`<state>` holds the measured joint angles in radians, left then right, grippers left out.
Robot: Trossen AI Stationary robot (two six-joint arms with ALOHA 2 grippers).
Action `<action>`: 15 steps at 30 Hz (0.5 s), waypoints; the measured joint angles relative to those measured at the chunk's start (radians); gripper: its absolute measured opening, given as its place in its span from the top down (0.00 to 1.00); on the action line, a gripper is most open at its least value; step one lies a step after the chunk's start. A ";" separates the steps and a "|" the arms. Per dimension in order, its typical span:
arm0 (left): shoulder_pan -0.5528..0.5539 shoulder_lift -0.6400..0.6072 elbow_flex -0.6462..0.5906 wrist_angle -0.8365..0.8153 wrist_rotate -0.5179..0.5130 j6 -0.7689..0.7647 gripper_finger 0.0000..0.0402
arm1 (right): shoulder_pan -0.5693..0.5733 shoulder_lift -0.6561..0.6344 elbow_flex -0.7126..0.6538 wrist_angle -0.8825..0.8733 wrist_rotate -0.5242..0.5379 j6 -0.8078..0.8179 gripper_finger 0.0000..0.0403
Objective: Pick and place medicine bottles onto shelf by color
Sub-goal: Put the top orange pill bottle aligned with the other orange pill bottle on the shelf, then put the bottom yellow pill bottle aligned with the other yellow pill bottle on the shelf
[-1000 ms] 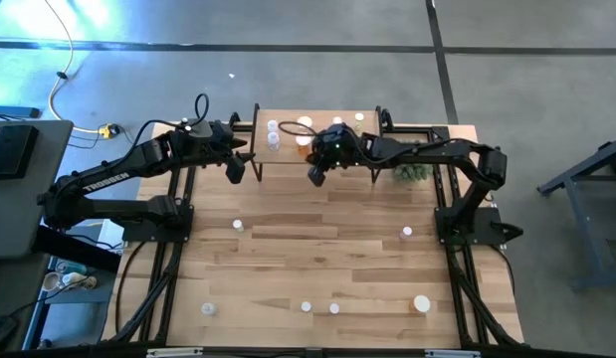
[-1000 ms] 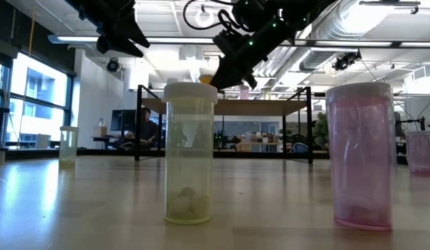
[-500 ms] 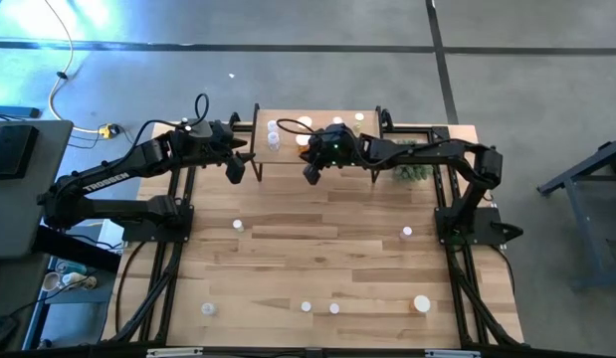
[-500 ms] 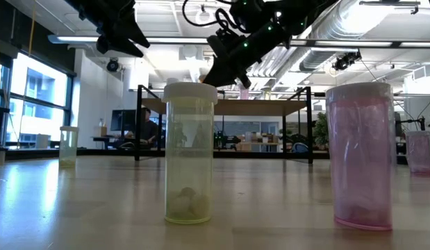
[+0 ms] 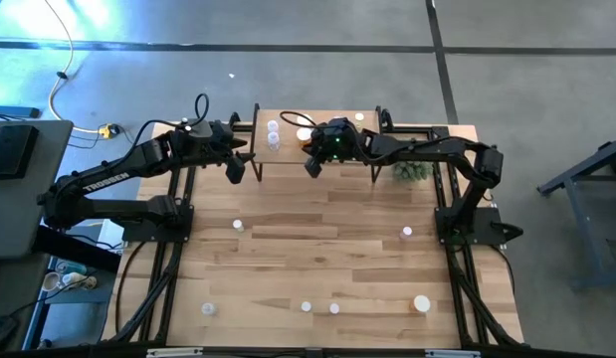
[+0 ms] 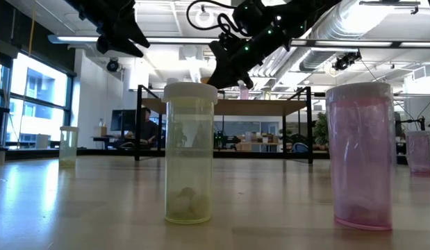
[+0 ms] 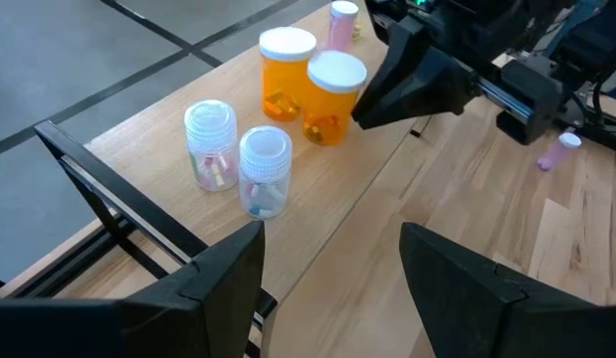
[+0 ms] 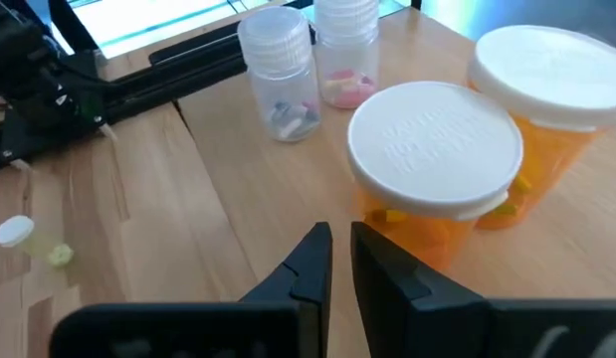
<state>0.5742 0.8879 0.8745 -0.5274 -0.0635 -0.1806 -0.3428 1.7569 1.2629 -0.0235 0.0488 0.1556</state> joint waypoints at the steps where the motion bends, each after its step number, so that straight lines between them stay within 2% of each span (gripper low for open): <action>1: 0.000 0.000 0.000 0.000 0.000 0.000 0.44 | 0.000 0.000 0.000 0.000 -0.004 0.000 0.92; 8: 0.000 0.000 0.000 -0.018 0.000 0.000 0.44 | 0.028 -0.018 0.000 -0.023 -0.058 -0.004 0.92; 15: -0.011 0.000 -0.002 -0.052 0.000 0.000 0.44 | 0.058 -0.114 0.000 -0.164 -0.111 -0.083 0.92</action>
<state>0.5629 0.8879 0.8730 -0.5796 -0.0635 -0.1808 -0.2844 1.6426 1.2629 -0.1871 -0.0618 0.0725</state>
